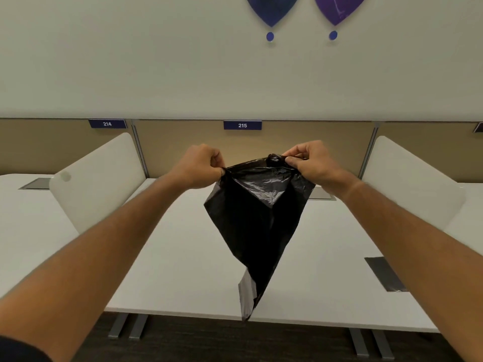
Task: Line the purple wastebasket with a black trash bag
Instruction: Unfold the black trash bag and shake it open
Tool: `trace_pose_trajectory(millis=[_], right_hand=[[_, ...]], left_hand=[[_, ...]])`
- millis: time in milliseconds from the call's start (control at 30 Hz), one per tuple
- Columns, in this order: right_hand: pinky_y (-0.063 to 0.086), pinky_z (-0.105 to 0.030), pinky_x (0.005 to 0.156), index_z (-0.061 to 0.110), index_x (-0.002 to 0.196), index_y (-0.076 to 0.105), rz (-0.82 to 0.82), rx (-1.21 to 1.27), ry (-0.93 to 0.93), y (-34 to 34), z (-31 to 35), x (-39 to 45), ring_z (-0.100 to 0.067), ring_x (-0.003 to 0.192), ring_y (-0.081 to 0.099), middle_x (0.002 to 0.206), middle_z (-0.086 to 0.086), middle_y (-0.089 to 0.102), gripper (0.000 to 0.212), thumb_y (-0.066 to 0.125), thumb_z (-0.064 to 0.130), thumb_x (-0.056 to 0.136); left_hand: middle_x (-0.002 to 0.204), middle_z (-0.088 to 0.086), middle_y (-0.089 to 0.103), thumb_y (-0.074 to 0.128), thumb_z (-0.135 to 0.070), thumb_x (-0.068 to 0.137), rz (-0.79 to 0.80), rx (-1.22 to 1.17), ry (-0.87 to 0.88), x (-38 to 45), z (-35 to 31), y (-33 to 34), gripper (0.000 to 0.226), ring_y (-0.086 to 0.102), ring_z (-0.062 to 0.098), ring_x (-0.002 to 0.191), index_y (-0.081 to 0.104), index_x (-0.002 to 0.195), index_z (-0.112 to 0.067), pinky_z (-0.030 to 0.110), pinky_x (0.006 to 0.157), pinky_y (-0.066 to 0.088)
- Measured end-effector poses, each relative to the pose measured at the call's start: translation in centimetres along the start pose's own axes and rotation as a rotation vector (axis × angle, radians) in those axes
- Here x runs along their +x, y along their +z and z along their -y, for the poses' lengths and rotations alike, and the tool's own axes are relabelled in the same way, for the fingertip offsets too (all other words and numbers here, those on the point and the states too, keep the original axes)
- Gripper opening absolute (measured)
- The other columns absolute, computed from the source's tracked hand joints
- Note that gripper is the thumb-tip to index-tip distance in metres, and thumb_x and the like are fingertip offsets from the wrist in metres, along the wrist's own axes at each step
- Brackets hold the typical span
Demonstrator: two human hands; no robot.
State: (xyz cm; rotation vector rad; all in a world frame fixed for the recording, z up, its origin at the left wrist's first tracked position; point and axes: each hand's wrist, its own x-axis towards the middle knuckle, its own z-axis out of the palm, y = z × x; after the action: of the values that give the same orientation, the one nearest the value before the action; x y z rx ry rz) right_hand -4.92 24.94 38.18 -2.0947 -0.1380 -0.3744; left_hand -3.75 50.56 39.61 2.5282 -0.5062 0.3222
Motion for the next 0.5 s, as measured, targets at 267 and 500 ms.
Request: trace_pose_trajectory(millis=[267,500], right_hand=[[0.050,-0.016,0.058,0.016,0.085,0.072,0.196,0.090,-0.067,0.7,2.1,-0.5,-0.002,0.058,0.062,0.075,-0.006,0.070,0.018,0.062,0.003,0.092],[0.052,-0.019,0.067,0.014,0.086,0.073,0.297,-0.067,-0.110,-1.2,1.3,-1.2,-0.008,0.078,0.064,0.083,0.001,0.070,0.015,0.065,0.002,0.089]], left_hand=[[0.105,-0.002,0.060,0.061,-0.030,0.086,0.045,-0.202,0.016,0.0,-2.8,1.5,0.039,0.059,0.017,0.097,0.058,0.123,-0.017,0.027,0.079,0.048],[0.066,-0.001,0.059,0.059,-0.010,0.091,-0.054,-0.014,0.040,0.8,-1.8,2.0,0.014,0.052,0.009,0.059,0.073,0.087,-0.009,0.015,0.050,0.034]])
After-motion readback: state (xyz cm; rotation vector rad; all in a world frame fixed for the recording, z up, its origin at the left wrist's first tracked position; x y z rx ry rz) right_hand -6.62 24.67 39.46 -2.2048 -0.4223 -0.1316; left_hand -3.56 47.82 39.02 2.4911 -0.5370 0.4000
